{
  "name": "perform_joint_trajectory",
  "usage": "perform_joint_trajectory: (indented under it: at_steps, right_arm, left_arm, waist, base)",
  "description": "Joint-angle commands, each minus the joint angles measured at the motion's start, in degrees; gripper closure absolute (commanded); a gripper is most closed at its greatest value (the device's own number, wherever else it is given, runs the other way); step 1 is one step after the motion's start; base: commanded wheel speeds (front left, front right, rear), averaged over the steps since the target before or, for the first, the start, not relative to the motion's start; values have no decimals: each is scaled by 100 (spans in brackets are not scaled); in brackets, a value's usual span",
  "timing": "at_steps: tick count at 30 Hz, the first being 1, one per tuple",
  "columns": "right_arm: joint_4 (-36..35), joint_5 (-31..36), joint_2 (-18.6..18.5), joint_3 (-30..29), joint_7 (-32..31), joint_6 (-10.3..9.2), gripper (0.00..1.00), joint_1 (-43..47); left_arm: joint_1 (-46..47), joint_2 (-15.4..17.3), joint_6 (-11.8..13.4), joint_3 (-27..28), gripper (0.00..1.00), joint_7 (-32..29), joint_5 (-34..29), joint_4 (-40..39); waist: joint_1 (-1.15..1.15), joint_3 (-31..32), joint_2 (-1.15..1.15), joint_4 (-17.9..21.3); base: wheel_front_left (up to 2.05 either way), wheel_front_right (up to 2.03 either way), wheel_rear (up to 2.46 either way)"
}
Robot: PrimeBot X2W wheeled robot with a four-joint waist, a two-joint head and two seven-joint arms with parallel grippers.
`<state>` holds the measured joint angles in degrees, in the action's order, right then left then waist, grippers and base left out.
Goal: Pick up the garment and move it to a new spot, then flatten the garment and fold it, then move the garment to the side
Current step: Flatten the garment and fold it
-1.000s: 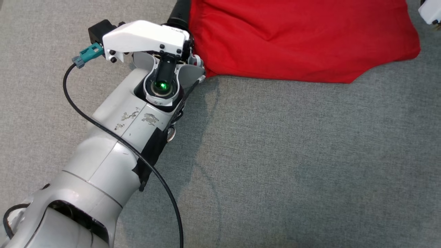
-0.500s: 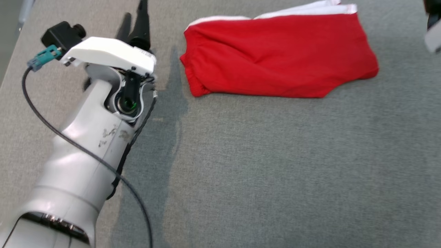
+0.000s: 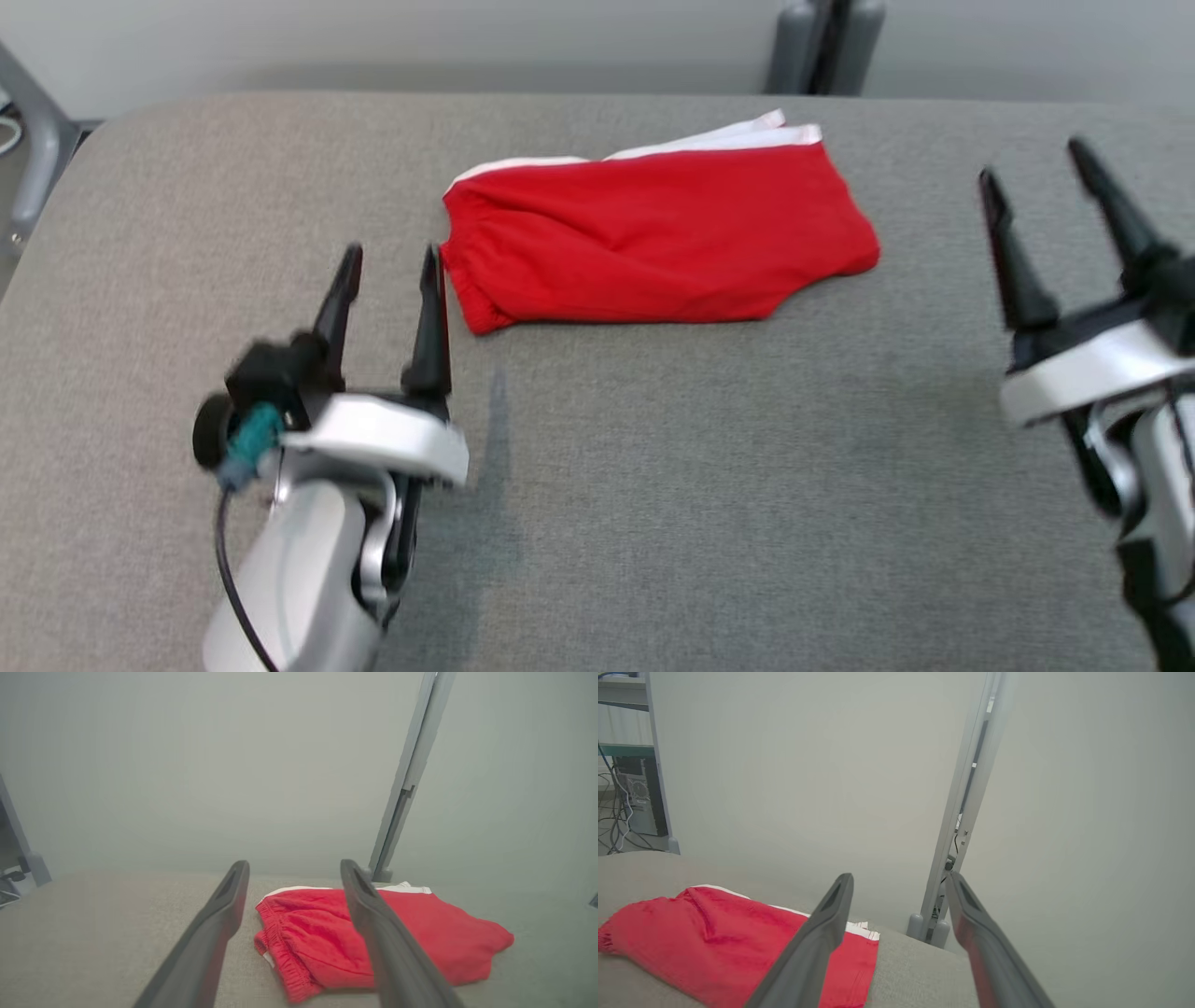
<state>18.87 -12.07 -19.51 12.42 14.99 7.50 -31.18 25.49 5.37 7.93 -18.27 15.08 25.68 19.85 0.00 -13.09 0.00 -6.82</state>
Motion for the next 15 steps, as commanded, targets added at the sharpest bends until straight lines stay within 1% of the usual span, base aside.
perform_joint_trajectory:
  at_steps: [1, 4, 6, 10, 13, 15]
  right_arm:
    - [-89, 103, 106, -82, 26, -2, 0, 228]
    - [-191, 230, 361, -277, 26, -2, 0, 630]
    - [-232, 270, 500, -392, 26, -2, 0, 849]
    - [-194, 262, 711, -525, 27, -2, 0, 1200]
    - [-185, 209, 811, -578, 27, -2, 0, 1376]
    - [-163, 253, 847, -563, 27, -2, 0, 1468]
  left_arm:
    - [-225, 21, 24, 71, 0, 4, -231, -95]
    - [-693, -23, -4, 180, 0, 4, -702, -273]
    - [-976, -79, -37, 277, 0, 5, -875, -389]
    - [-1428, -167, -120, 454, 0, 4, -1146, -619]
    - [-1669, -193, -142, 566, 0, 5, -1241, -692]
    - [-1787, -218, -113, 640, 0, 5, -1244, -730]
  waist:
    - [0, 200, 0, 160]
    - [0, 318, 0, 204]
    - [0, 374, 0, 215]
    - [0, 482, 0, 223]
    - [0, 538, 0, 219]
    - [0, 567, 0, 223]
  base:
    - [0, 0, 0]
    - [0, 0, 0]
    - [0, 0, 0]
    - [0, 0, 0]
    - [0, 0, 0]
    - [0, 0, 0]
